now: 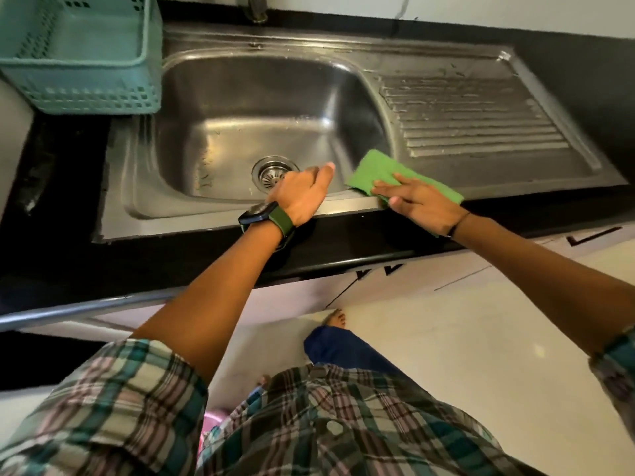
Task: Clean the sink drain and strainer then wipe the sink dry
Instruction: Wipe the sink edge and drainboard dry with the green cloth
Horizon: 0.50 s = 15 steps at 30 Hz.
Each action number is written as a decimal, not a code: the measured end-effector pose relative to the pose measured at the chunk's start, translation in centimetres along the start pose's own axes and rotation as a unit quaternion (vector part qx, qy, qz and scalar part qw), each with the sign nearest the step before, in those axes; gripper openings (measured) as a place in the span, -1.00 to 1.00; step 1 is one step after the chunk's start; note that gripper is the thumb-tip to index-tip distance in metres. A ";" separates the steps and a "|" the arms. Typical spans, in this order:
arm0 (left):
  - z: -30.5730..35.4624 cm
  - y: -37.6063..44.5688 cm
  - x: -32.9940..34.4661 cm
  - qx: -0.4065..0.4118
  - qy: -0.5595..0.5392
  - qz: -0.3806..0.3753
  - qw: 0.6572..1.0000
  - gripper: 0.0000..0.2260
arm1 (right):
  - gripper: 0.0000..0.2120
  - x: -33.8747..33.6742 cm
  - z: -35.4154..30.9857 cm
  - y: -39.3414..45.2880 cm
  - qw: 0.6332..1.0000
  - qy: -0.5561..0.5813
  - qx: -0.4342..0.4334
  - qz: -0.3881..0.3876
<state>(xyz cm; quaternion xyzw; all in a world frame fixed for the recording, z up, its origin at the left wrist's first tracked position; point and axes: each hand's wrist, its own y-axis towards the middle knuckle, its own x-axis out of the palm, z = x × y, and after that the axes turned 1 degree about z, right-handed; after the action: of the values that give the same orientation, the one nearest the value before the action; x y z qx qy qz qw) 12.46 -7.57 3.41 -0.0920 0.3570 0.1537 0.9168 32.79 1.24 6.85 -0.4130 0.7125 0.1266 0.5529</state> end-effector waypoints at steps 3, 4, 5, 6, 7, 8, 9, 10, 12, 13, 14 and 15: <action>0.9 1.3 0.6 0.024 -0.039 0.033 0.998 -0.60 | -0.66 0.6 -3.0 1.2 0.999 0.037 -0.029 -0.001; 0.4 1.4 0.3 0.023 -0.052 0.048 0.997 -0.63 | -0.68 1.4 -4.7 2.2 0.998 0.033 -0.051 -0.016; 0.5 1.8 0.5 0.028 -0.059 0.055 0.996 -0.65 | -0.70 1.9 -5.8 2.9 0.997 0.030 -0.062 -0.019; 0.7 2.3 0.9 0.031 -0.059 0.058 0.996 -0.66 | -0.72 2.3 -6.5 3.5 0.997 0.031 -0.063 -0.014; 0.6 2.4 1.1 0.027 -0.056 0.064 0.996 -0.65 | -0.74 2.6 -7.1 3.9 0.998 0.030 -0.061 -0.010; 0.7 2.6 1.3 0.016 -0.051 0.072 0.996 -0.65 | -0.74 2.8 -7.2 4.2 0.997 0.025 -0.066 -0.005; 0.8 2.7 1.4 -0.002 -0.052 0.080 0.995 -0.65 | -0.74 2.9 -7.0 4.4 0.997 0.012 -0.082 -0.001; 0.8 2.7 1.4 -0.017 -0.051 0.087 0.995 -0.66 | -0.73 2.9 -6.6 4.5 0.994 -0.008 -0.105 -0.003; 0.8 2.5 1.3 -0.017 -0.033 0.089 0.995 -0.64 | -0.70 2.6 -5.1 4.4 0.987 -0.053 -0.148 -0.011; 1.0 2.4 1.4 -0.005 -0.011 0.083 0.996 -0.61 | -0.68 2.3 -4.0 4.4 0.985 -0.069 -0.159 -0.015; 1.2 2.4 1.6 0.015 0.023 0.071 0.997 -0.57 | -0.66 1.9 -2.9 4.2 0.984 -0.077 -0.163 -0.016; 1.4 2.4 1.8 0.039 0.062 0.054 0.996 -0.53 | -0.64 1.7 -1.7 3.8 0.984 -0.075 -0.161 -0.013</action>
<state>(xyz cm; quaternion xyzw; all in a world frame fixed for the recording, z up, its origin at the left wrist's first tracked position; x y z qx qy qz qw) 13.74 -4.51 3.07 -0.0461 0.4234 0.1826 0.8861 28.76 1.82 4.87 -0.4948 0.6340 0.2631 0.5330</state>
